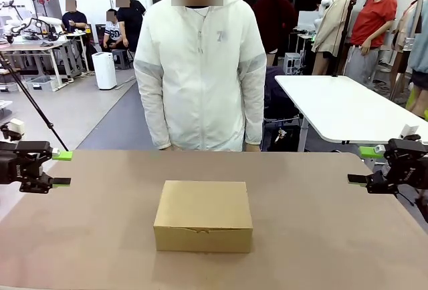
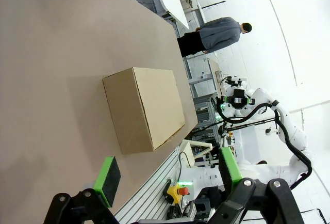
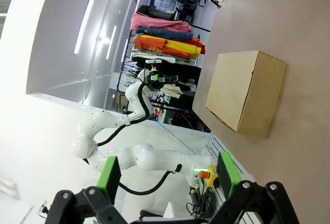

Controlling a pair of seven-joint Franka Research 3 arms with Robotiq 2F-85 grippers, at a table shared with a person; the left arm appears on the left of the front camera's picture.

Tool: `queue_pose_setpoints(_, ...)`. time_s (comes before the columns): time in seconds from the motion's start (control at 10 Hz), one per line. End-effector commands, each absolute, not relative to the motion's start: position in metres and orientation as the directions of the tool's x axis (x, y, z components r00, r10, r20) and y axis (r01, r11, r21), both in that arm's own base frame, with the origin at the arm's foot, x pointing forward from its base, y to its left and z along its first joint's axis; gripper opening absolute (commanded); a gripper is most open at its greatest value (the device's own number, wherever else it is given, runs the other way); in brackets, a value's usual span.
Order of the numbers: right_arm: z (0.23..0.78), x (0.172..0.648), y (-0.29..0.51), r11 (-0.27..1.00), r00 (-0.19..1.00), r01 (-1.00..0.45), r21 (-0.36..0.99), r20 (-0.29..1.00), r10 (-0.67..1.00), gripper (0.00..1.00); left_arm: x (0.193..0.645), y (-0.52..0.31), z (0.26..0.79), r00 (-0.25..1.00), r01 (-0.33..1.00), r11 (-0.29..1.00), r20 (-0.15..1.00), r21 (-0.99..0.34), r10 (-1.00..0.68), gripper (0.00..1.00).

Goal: Pack the items into the box.
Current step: Close the Mailer Box.

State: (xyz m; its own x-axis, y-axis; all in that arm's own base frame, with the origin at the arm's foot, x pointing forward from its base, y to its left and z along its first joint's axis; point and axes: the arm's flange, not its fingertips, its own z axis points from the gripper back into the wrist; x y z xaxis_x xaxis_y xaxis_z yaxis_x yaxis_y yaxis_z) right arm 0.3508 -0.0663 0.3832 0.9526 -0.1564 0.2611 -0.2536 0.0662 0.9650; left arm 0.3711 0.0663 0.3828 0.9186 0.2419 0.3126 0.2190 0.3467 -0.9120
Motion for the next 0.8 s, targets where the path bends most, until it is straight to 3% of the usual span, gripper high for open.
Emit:
queue_pose_setpoints(0.0, 0.3871, 0.3504, -0.0648, 0.061, 0.953, -0.256, 0.965, 0.262, -0.154, 1.00, 0.3721, 0.0677, 0.3823, 0.909, 0.235, 0.341, 0.330, -0.910, 0.255, 1.00)
queue_pose_setpoints(0.7, 0.3871, 0.3504, -0.0648, 0.061, 0.953, -0.256, 0.965, 0.262, -0.154, 1.00, 0.3721, 0.0677, 0.3823, 0.909, 0.235, 0.341, 0.330, -0.910, 0.255, 1.00)
